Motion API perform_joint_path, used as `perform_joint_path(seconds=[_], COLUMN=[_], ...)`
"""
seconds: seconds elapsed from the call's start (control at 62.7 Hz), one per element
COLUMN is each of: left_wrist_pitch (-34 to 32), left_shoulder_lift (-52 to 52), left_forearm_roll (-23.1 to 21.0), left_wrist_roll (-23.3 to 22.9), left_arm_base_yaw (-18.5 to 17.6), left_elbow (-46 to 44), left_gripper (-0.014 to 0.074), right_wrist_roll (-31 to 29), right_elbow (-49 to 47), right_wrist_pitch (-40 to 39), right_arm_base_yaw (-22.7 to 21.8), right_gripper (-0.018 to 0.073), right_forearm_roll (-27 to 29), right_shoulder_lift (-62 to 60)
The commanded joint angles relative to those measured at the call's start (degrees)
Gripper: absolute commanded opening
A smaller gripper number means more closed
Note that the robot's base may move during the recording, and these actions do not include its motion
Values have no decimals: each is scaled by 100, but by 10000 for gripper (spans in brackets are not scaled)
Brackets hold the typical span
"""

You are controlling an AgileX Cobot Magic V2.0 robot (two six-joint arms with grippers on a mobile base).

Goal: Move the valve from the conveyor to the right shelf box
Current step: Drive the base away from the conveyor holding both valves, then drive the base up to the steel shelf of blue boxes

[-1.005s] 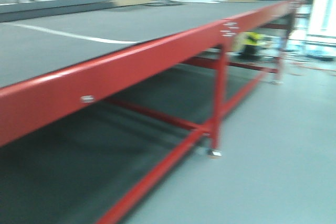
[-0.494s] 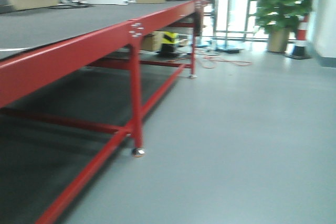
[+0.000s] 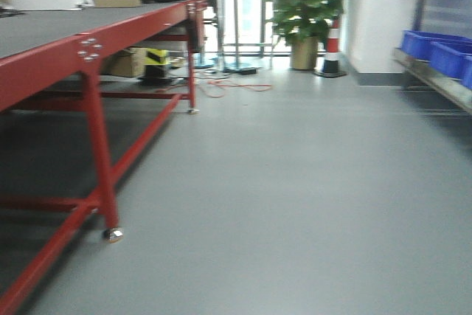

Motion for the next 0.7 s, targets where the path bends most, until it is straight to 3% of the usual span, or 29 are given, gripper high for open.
perform_joint_path(seconds=[0.0, 0.686], left_wrist_pitch=[-243, -243], left_shoulder_lift=[-40, -40], left_forearm_roll=[-55, -55], left_wrist_roll=[-5, -5], left_arm_base_yaw=[-24, -24], left_elbow=[-77, -77], left_gripper=[-111, -111], right_wrist_roll=[-36, -36], right_elbow=[-48, -48], right_wrist_pitch=[-345, -345], right_arm_base_yaw=[-15, -15], right_gripper=[-163, -163], right_forearm_roll=[0, 0], right_shoulder_lift=[-75, -75])
